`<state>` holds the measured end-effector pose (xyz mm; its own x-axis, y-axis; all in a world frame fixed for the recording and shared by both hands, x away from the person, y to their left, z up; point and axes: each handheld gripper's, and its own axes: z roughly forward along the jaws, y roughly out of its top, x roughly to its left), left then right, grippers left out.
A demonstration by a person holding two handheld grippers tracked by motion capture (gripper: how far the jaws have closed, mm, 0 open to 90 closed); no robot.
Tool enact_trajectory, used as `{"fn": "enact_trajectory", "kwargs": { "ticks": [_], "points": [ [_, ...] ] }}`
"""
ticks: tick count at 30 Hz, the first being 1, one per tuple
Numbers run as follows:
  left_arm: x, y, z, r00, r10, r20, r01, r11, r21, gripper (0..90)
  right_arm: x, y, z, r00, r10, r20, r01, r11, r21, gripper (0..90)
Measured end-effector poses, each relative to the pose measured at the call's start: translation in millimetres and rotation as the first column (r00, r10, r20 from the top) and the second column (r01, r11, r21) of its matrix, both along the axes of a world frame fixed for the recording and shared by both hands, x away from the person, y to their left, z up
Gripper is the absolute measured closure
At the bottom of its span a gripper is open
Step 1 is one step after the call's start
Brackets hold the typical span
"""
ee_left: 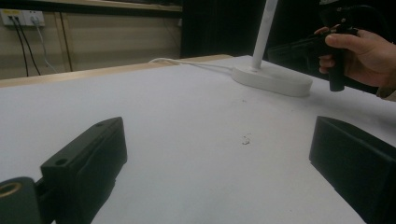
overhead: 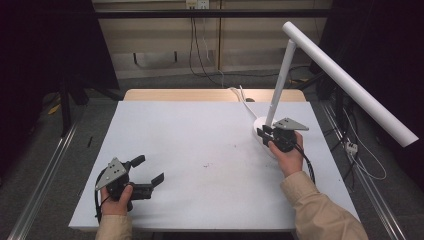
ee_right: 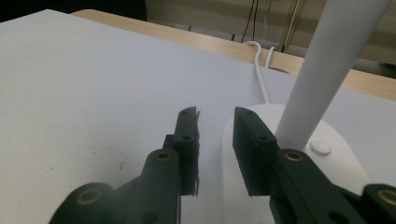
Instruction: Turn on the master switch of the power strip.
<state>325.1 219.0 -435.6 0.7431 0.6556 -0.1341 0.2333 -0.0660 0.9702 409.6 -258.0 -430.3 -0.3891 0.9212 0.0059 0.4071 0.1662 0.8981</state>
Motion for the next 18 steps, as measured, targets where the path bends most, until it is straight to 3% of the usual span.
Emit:
{"fn": "enact_trajectory", "kwargs": {
  "ticks": [12,18],
  "points": [
    [0.4,0.6,0.0,1.0,0.001,0.002,-0.001,1.0,0.001,3.9,6.1,-5.5,-5.3,0.9996,-0.019,-0.023,0.019,0.9995,0.025,77.3],
    [0.5,-0.1,-0.5,1.0,0.001,-0.003,-0.001,1.0,0.001,3.9,8.4,-6.1,-5.2,0.9995,-0.019,-0.026,0.019,0.9997,0.015,78.3]
  ]
}}
